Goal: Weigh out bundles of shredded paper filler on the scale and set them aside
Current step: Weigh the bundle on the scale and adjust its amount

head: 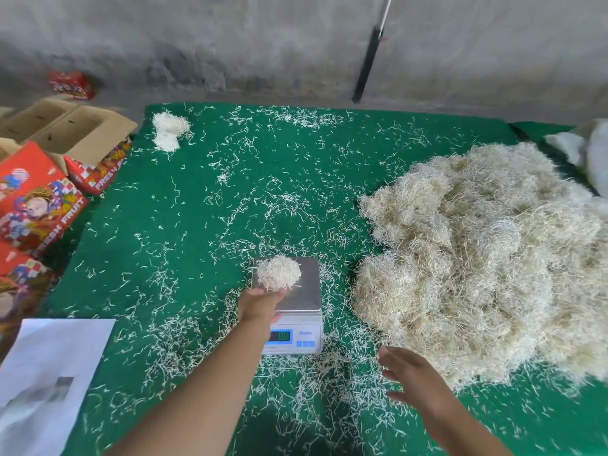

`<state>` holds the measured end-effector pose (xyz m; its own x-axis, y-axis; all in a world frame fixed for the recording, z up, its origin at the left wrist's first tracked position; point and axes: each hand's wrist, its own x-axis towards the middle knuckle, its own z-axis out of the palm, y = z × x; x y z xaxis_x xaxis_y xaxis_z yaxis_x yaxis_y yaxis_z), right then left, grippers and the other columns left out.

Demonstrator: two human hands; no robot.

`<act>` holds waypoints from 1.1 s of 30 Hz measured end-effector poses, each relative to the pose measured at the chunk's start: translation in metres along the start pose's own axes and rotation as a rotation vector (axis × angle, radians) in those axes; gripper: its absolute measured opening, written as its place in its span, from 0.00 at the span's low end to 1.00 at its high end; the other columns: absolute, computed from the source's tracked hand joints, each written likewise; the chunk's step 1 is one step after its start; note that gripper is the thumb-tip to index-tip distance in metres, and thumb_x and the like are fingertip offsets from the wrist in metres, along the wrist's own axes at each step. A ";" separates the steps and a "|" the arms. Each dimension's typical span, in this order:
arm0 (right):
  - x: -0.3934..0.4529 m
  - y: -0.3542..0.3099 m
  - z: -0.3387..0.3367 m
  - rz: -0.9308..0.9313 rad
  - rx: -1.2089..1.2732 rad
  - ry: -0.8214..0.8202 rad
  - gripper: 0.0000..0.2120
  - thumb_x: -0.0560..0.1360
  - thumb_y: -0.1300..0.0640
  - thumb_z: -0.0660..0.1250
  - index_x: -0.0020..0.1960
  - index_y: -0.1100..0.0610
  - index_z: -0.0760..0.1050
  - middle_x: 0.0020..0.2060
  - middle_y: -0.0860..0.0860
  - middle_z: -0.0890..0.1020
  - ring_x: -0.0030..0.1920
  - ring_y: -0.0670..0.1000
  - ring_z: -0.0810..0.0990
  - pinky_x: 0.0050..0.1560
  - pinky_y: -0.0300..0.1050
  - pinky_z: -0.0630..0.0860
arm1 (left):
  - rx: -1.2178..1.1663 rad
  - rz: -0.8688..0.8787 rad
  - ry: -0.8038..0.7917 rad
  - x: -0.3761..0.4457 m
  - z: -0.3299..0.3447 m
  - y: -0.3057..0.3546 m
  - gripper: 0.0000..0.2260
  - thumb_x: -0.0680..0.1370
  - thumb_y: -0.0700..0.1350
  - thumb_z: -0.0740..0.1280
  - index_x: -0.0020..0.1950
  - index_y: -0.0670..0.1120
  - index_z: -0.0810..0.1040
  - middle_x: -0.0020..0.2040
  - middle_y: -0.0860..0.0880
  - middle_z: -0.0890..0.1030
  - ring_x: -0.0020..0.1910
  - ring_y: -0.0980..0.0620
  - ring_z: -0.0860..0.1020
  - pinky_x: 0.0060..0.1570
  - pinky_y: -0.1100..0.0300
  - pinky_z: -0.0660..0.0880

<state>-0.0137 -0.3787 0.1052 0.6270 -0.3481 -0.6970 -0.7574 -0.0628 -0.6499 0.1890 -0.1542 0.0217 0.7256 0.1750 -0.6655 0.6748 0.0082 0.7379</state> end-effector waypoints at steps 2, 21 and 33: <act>0.003 -0.002 0.001 -0.010 0.001 -0.004 0.11 0.84 0.45 0.65 0.64 0.46 0.74 0.59 0.46 0.82 0.60 0.49 0.81 0.55 0.46 0.80 | 0.009 0.006 0.008 -0.006 -0.017 -0.007 0.18 0.75 0.39 0.78 0.61 0.41 0.76 0.55 0.43 0.80 0.51 0.46 0.81 0.35 0.61 0.82; 0.039 -0.024 0.029 -0.069 -0.012 -0.079 0.08 0.85 0.51 0.65 0.63 0.48 0.78 0.61 0.49 0.83 0.61 0.52 0.81 0.62 0.56 0.80 | -0.063 -0.018 0.243 -0.038 -0.132 -0.081 0.08 0.77 0.34 0.73 0.54 0.43 0.83 0.51 0.45 0.84 0.51 0.47 0.84 0.45 0.54 0.83; 0.044 -0.014 0.017 -0.023 0.029 -0.050 0.07 0.85 0.53 0.66 0.61 0.49 0.79 0.61 0.49 0.83 0.61 0.51 0.82 0.60 0.53 0.81 | -0.043 -0.038 0.193 -0.033 -0.111 -0.079 0.07 0.78 0.35 0.73 0.53 0.45 0.82 0.52 0.45 0.84 0.50 0.48 0.84 0.43 0.57 0.83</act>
<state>0.0280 -0.3768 0.0788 0.6530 -0.2993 -0.6957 -0.7376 -0.0430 -0.6739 0.0962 -0.0515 -0.0023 0.6574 0.3595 -0.6622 0.6921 0.0595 0.7193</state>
